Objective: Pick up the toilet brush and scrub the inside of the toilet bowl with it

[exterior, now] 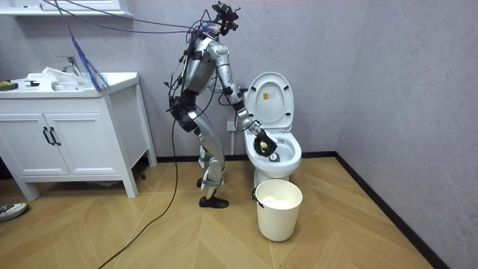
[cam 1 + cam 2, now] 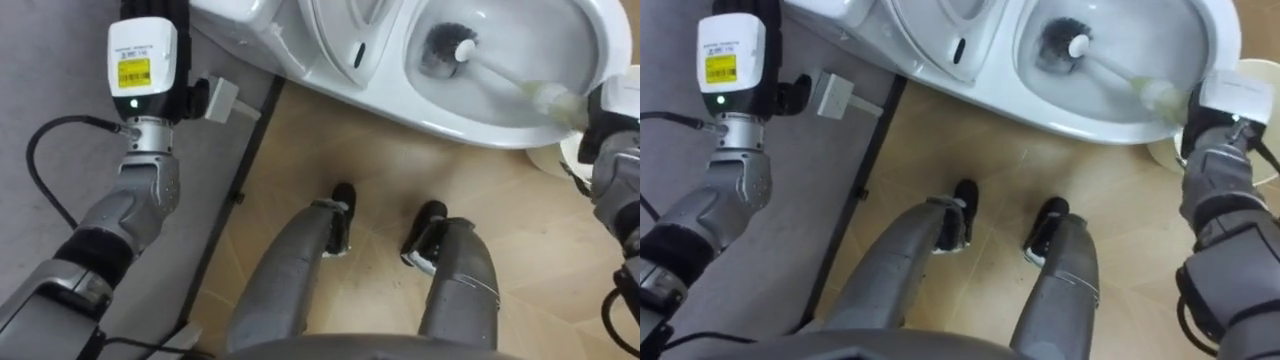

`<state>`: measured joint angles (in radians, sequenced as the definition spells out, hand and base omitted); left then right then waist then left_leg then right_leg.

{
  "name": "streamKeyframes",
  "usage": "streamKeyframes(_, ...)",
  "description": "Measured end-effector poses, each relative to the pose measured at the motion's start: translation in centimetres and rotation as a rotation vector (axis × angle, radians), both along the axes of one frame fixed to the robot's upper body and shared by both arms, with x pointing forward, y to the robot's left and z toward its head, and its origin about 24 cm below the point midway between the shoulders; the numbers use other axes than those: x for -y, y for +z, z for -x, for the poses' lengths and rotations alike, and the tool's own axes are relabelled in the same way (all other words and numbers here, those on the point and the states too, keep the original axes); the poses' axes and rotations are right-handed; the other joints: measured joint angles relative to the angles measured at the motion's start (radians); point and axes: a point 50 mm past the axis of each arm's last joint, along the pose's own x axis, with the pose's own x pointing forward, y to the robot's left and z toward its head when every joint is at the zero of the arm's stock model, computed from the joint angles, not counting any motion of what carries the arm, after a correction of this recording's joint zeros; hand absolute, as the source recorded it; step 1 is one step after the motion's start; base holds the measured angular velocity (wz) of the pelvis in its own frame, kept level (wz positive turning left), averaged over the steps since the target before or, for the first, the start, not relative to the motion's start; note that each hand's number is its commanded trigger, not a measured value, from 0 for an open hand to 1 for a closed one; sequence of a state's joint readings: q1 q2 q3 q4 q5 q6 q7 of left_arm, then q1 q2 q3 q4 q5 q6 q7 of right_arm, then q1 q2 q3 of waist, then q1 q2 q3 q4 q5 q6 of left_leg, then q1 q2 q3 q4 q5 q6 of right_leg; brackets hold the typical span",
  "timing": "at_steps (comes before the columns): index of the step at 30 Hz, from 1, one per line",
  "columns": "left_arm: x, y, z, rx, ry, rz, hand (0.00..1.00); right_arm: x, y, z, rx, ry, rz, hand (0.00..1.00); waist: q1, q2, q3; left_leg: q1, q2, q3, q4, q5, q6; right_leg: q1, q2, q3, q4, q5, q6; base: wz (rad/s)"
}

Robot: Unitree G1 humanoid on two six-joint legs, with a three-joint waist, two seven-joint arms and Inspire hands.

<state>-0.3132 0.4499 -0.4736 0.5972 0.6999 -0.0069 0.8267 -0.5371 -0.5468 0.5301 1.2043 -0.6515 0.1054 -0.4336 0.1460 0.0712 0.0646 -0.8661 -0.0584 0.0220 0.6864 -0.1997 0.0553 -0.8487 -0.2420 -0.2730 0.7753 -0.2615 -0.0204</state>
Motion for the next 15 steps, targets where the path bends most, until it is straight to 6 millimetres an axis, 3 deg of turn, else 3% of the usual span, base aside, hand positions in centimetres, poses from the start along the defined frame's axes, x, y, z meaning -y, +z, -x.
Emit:
streamKeyframes(5, 0.1, -0.4, 0.3, -0.021, -0.009, 0.004, 0.0, -2.1, -2.1, 1.3, -0.079, 0.135, 0.114, 1.0, 0.01, 0.012, -0.001, 0.019, 0.025, -0.006, -0.005, -0.001, 0.001, 0.04, 0.038, -0.011, -0.056, 0.024, 0.007, -0.11)
streamKeyframes(7, 0.1, -0.9, 0.9, -0.035, -0.011, 0.021, 0.0, -3.2, -3.0, 2.5, -0.083, 0.182, 0.125, 1.0, -0.006, 0.033, -0.0043, 0.03, 0.029, -0.015, -0.017, -0.001, 0.0, 0.065, 0.043, -0.032, -0.087, 0.03, 0.011, -0.03)
streamKeyframes(11, 0.0, -1.5, 1.5, -0.058, -0.012, 0.07, 0.0, -4.0, -4.2, 4.4, -0.093, 0.183, 0.088, 1.0, -0.023, 0.049, -0.0128, 0.062, 0.033, -0.02, -0.047, 0.0, -0.005, 0.1, 0.064, -0.029, -0.122, 0.04, 0.005, -0.01)
streamKeyframes(15, -0.4, -1.9, 1.9, -0.062, 0.007, 0.077, 0.0, -3.7, -3.6, 3.6, -0.075, 0.182, 0.102, 1.0, -0.011, 0.05, -0.0132, 0.07, 0.046, -0.003, -0.047, -0.008, -0.013, 0.099, 0.07, -0.019, -0.115, 0.04, -0.006, -0.14)
